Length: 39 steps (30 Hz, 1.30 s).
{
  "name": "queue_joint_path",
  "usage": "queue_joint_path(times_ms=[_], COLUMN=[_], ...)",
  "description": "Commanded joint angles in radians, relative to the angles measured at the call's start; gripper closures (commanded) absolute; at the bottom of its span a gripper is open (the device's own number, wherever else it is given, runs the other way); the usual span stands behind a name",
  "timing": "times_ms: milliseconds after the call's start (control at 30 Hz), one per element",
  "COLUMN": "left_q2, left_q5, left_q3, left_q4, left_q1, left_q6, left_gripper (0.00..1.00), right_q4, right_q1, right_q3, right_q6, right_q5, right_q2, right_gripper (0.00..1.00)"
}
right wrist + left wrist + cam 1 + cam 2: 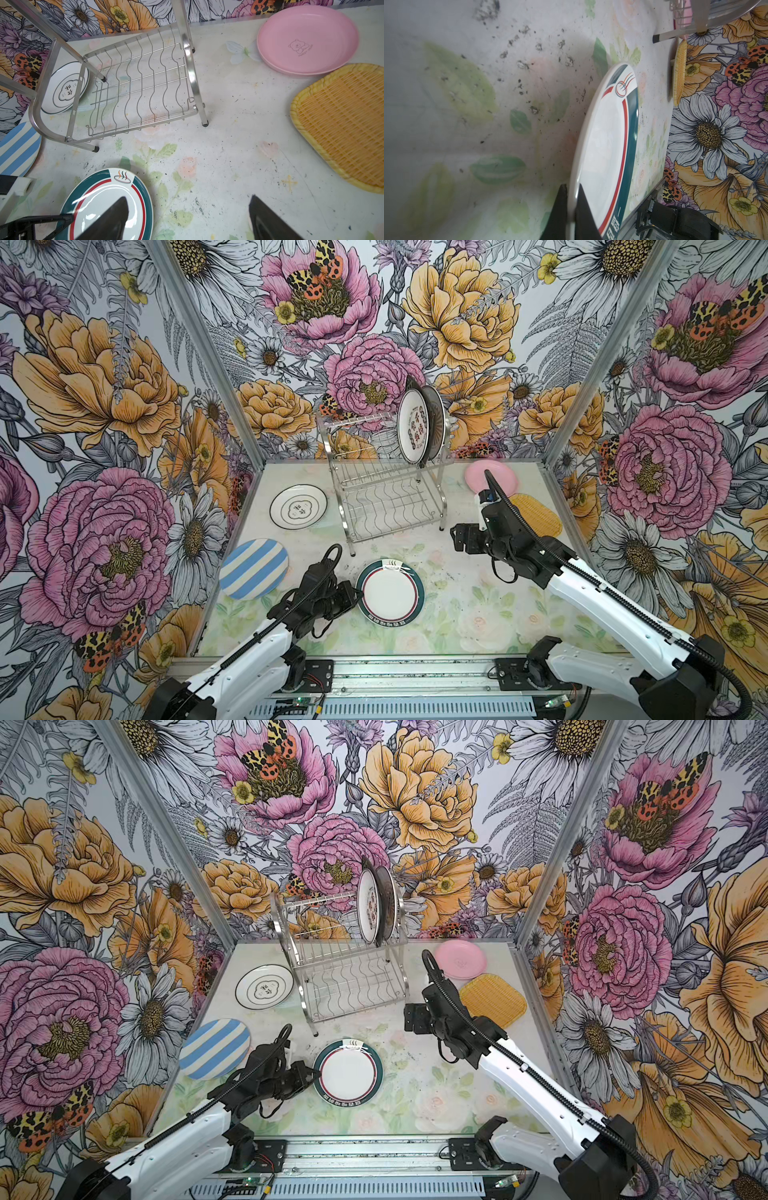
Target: Load the plates into the dish rack
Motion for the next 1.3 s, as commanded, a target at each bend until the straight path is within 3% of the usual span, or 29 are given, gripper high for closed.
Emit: queue_joint_path(times_ms=[0,333,667,900,1067,1267], left_q2=[-0.041,-0.079,-0.042,0.022,0.047,0.048], left_q5=[0.041,0.104,0.165,0.219,0.239,0.251], left_q3=[0.019,0.082,0.149,0.163,0.172,0.172], left_q4=[0.040,0.103,0.189,0.294,0.324,0.340], left_q1=[-0.007,-0.006,0.001,0.011,0.013,0.013], left_q6=[-0.011,-0.012,0.010,0.003,0.005,0.007], left_gripper=[1.00,1.00,1.00,1.00,1.00,1.00], right_q4=[0.015,0.079,0.152,0.202,0.241,0.272], right_q1=[-0.014,-0.048,-0.046,-0.048,-0.051,-0.052], right_q3=[-0.014,-0.058,-0.074,-0.077,-0.084,-0.093], right_q6=[0.015,-0.008,-0.001,0.019,0.040,0.052], right_q5=[-0.110,-0.546,-0.704,-0.764,-0.812,-0.863], right_q2=[0.020,0.140,0.176,0.189,0.191,0.198], right_gripper=[0.07,0.05,0.09,0.25,0.44,0.55])
